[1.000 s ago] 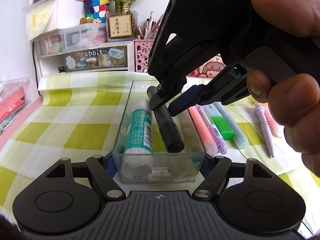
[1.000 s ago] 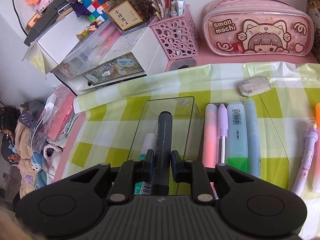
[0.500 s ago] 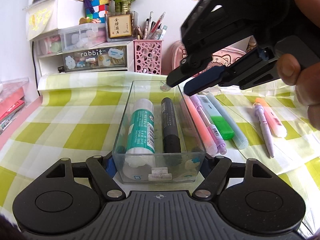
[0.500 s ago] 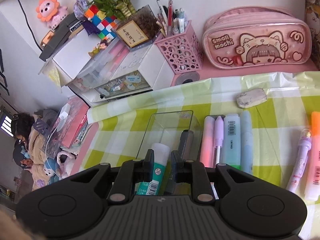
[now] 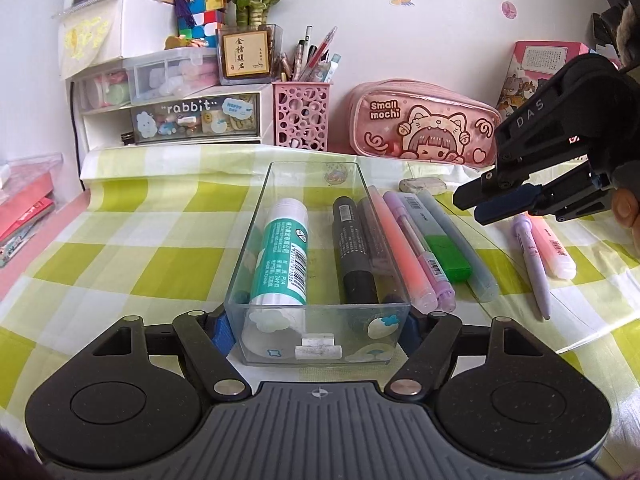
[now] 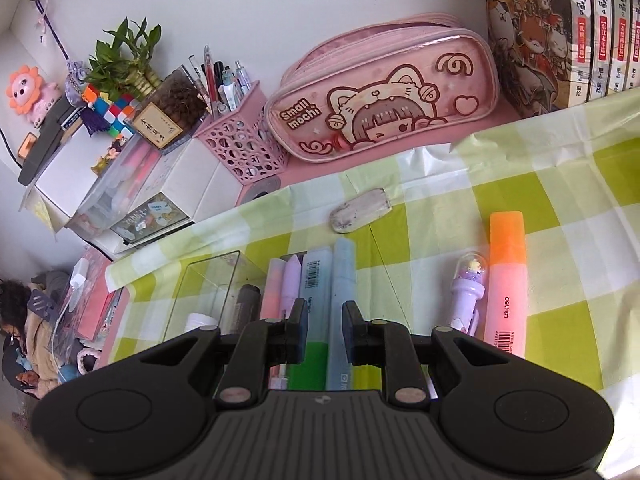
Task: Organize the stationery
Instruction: 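Grasp the pale blue highlighter with the right tool and lift it, then lower the pale blue highlighter into the clear box and open the right tool, then grasp the pink highlighter with the right tool and lift it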
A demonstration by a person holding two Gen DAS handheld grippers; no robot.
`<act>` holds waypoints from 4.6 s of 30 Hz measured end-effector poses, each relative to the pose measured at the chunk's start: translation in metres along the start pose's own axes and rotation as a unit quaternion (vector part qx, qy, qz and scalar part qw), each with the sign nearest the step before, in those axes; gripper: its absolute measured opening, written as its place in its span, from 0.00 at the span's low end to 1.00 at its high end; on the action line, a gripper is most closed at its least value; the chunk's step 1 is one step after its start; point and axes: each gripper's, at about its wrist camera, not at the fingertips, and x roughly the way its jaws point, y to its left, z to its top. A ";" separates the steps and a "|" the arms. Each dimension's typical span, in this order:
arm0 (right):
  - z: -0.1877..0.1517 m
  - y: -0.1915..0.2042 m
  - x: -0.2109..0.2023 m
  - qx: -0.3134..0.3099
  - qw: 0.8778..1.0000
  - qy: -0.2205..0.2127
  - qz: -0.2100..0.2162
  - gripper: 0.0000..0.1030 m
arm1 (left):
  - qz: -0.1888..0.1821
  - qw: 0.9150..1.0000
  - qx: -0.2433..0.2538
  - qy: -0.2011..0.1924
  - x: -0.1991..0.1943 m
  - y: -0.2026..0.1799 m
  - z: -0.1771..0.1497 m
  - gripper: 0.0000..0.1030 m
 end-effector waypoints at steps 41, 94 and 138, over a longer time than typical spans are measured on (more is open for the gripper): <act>-0.013 0.007 0.020 -0.055 0.998 -0.003 -0.041 0.05 | -0.001 1.000 -0.009 -0.010 -0.002 0.000 0.000 0.71; -0.025 0.061 0.008 -0.009 0.997 0.006 0.080 0.05 | -0.002 1.000 0.010 -0.003 -0.009 0.001 -0.005 0.71; -0.027 0.050 0.006 -0.081 0.996 0.005 0.028 0.06 | 0.013 1.000 0.002 -0.021 -0.023 0.009 -0.021 0.71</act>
